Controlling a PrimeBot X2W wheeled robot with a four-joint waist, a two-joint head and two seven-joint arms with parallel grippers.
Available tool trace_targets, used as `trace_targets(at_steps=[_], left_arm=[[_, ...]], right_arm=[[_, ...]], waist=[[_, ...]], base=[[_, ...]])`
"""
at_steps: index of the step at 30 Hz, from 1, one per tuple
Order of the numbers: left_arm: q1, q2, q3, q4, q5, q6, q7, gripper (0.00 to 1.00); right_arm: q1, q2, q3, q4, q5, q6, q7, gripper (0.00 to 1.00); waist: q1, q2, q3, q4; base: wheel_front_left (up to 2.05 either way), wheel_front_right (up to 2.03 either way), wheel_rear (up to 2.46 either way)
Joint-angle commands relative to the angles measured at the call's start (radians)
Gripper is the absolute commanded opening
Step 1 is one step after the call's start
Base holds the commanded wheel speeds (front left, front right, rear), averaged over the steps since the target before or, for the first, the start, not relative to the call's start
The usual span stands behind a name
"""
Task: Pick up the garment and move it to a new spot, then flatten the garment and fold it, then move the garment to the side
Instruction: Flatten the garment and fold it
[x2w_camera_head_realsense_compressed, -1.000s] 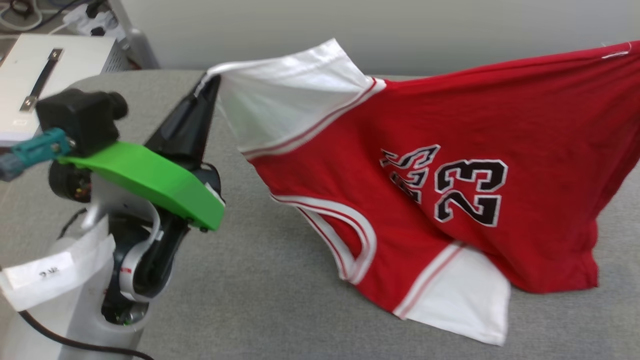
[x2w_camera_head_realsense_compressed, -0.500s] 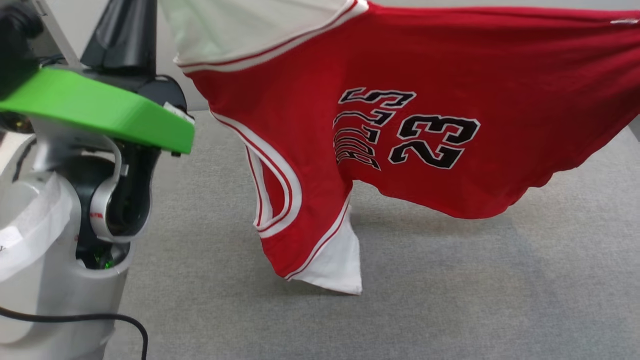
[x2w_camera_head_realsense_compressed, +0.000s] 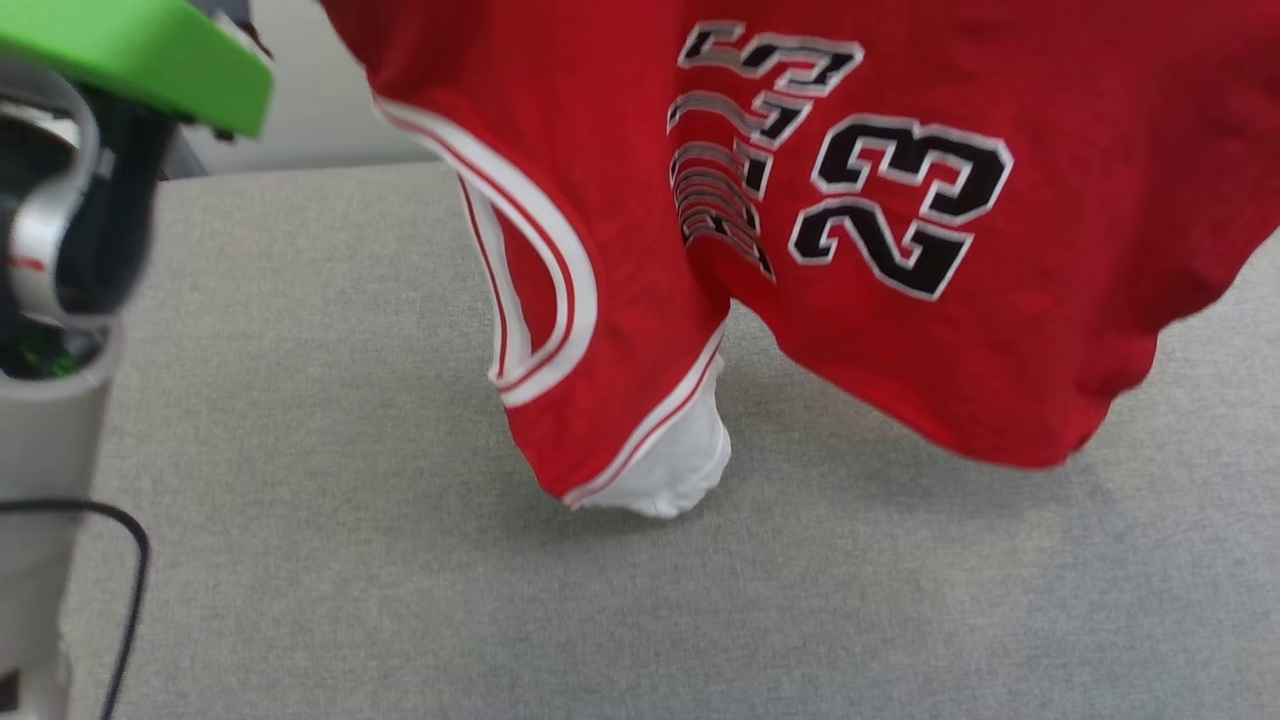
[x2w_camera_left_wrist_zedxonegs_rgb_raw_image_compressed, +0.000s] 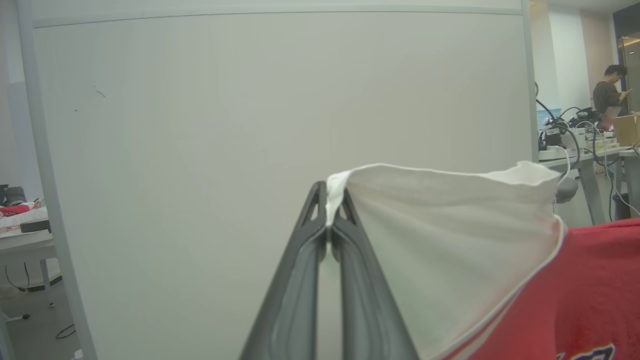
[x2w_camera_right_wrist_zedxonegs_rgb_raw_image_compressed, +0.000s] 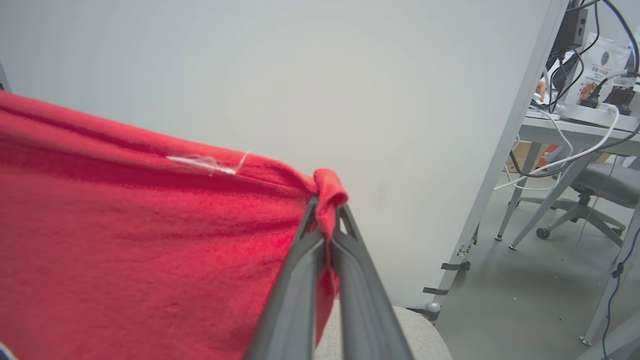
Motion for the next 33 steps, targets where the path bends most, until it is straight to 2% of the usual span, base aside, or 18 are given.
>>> trace_targets(at_steps=[1, 4, 9, 16, 23, 29, 33], left_arm=[[-0.044, 0.020, 0.008, 0.014, 0.011, -0.012, 0.009, 0.00], [-0.128, 0.055, 0.013, 0.047, 0.015, -0.048, 0.027, 0.00], [-0.289, 0.079, 0.035, 0.144, -0.007, -0.098, 0.045, 0.00], [-0.551, 0.108, 0.028, 0.329, 0.040, -0.175, -0.002, 0.00], [-0.868, 0.110, -0.021, 0.609, 0.148, -0.235, -0.135, 0.00], [-1.088, 0.073, -0.047, 0.842, 0.216, -0.248, -0.326, 0.00], [-1.147, 0.047, -0.070, 0.970, 0.232, -0.258, -0.432, 0.00]], right_arm=[[-0.034, -0.011, 0.000, 0.009, -0.008, -0.001, -0.005, 0.00], [-0.109, -0.029, 0.012, 0.032, -0.014, -0.001, -0.013, 0.00], [-0.264, -0.057, 0.058, 0.097, -0.028, -0.001, -0.033, 0.00], [-0.531, -0.050, 0.144, 0.251, -0.072, -0.001, -0.104, 0.00], [-0.816, 0.038, 0.201, 0.487, -0.158, -0.001, -0.244, 0.00], [-0.993, 0.105, 0.200, 0.684, -0.241, -0.001, -0.384, 0.00], [-1.055, 0.134, 0.200, 0.784, -0.273, -0.001, -0.464, 0.00]], waist=[[0.0000, 0.0000, 0.068, 0.007], [0.0000, 0.0000, 0.141, 0.010], [0.0000, 0.0000, 0.278, 0.014], [0.0000, 0.0000, 0.451, 0.004], [0.0000, 0.0000, 0.584, -0.033], [0.0000, 0.0000, 0.641, -0.032], [0.0000, 0.0000, 0.661, -0.014]], base=[[0.00, 0.00, 0.00], [0.00, 0.00, 0.00], [0.00, 0.00, 0.00], [0.00, 0.00, 0.00], [0.00, 0.00, 0.00], [0.00, 0.00, 0.00], [0.00, 0.00, 0.00]])
